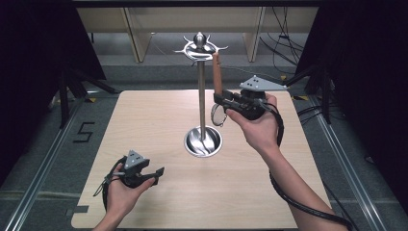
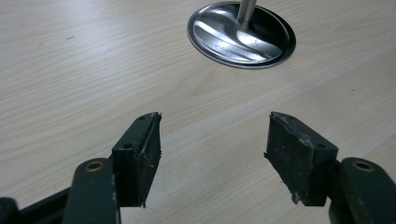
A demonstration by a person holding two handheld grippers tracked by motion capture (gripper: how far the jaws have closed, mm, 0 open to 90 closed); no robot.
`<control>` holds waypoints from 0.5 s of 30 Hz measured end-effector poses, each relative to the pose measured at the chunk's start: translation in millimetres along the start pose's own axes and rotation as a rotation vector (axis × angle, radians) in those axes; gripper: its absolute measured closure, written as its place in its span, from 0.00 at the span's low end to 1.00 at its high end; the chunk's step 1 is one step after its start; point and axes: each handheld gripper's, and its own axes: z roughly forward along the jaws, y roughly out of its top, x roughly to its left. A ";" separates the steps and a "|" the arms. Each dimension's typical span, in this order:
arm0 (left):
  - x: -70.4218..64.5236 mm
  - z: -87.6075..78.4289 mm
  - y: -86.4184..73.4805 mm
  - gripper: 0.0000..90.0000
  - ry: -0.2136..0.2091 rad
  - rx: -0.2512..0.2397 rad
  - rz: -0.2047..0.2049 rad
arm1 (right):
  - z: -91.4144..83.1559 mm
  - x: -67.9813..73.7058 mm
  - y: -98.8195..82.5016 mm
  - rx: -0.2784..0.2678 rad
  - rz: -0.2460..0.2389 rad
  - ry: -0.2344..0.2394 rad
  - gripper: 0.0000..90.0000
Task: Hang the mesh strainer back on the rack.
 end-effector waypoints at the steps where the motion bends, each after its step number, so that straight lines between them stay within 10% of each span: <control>1: 0.2 0.0 0.1 0.39 -0.002 -0.001 0.003 | 1.5 0.2 -0.4 -0.001 0.003 0.000 0.77; 15: 0.4 -0.9 0.4 0.38 0.001 -0.002 0.010 | 8.4 1.4 -1.5 0.011 0.003 -0.008 0.77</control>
